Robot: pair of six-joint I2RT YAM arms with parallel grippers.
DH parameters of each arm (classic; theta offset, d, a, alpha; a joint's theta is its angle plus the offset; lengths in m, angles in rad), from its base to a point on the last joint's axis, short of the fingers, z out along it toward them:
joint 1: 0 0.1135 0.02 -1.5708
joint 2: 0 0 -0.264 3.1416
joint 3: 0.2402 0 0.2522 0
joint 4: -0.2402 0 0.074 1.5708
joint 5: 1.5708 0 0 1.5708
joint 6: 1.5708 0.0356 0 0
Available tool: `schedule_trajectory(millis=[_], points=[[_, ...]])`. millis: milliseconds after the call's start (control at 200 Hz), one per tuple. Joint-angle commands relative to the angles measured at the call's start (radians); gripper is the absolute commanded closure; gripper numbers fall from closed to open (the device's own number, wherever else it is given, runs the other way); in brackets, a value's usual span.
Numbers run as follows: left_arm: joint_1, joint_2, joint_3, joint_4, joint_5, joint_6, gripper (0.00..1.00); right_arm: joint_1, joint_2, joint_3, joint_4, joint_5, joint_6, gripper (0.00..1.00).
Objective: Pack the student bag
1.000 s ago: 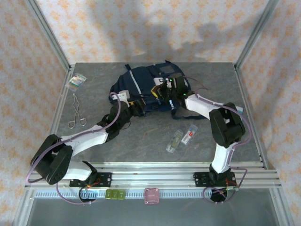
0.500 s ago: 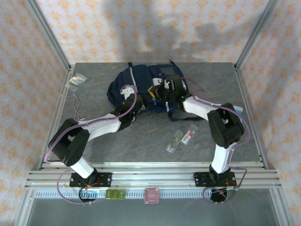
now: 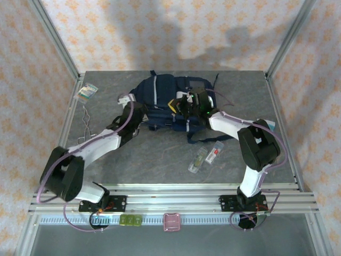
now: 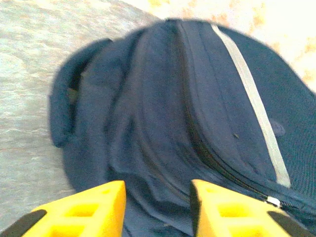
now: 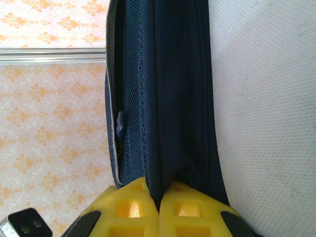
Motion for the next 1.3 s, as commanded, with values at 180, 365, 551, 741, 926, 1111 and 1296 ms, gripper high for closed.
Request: schedule_trajectory(millis=[180, 365, 551, 741, 926, 1111, 1296], points=[[-0.027, -0.006, 0.034, 0.061, 0.226, 0.026, 0.41, 0.015, -0.086, 0.076, 0.184, -0.089, -0.022, 1.00], [-0.074, 0.092, 0.142, 0.020, 0.197, 0.051, 0.35, 0.022, -0.094, 0.101, 0.183, -0.080, -0.019, 1.00], [-0.091, 0.186, 0.228, -0.087, 0.091, 0.069, 0.35, 0.029, -0.088, 0.096, 0.207, -0.089, -0.003, 1.00], [-0.092, 0.236, 0.242, -0.095, 0.043, 0.073, 0.52, 0.034, -0.093, 0.107, 0.197, -0.086, -0.009, 1.00], [-0.091, 0.242, 0.221, -0.079, 0.046, 0.083, 0.67, 0.034, -0.088, 0.128, 0.185, -0.085, -0.015, 1.00], [-0.090, 0.188, 0.149, 0.012, 0.097, 0.104, 0.61, 0.032, -0.078, 0.150, 0.183, -0.092, -0.004, 1.00], [-0.092, 0.250, 0.216, -0.081, 0.070, 0.119, 0.55, 0.035, -0.082, 0.153, 0.205, -0.105, 0.012, 1.00]])
